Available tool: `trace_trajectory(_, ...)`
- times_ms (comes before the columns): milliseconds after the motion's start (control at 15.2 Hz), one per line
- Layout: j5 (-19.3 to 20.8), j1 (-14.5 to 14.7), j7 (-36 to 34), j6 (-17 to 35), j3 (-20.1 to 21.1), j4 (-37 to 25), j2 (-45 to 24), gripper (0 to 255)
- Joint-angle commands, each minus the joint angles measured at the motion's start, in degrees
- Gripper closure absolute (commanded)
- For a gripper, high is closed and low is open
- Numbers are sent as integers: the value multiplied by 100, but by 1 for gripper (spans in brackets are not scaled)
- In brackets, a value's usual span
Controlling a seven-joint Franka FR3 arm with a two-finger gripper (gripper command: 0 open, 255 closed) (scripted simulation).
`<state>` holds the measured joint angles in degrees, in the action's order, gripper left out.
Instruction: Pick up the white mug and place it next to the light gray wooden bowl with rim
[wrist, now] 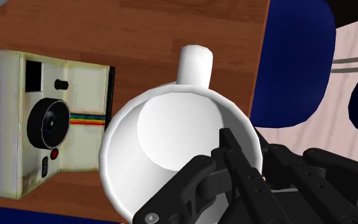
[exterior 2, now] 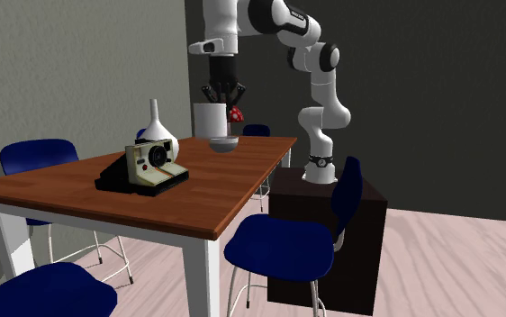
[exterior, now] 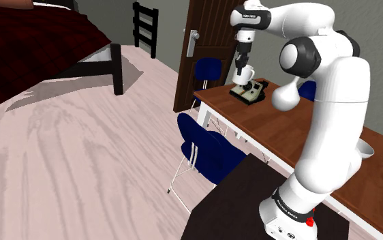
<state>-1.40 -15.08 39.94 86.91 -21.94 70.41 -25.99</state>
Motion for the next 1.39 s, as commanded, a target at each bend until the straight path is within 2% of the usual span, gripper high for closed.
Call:
trace_trajectory(0,83,-22,109,125,-60,365,261,255)
trace_trajectory(264,297,-125,413,467,-221,1240,860,255)
trace_trajectory(594,549,-322,822,782,-438,2049,1452,255)
trace_trajectory(1320,999,-925,1892,1245,-1003,3063,2260,255)
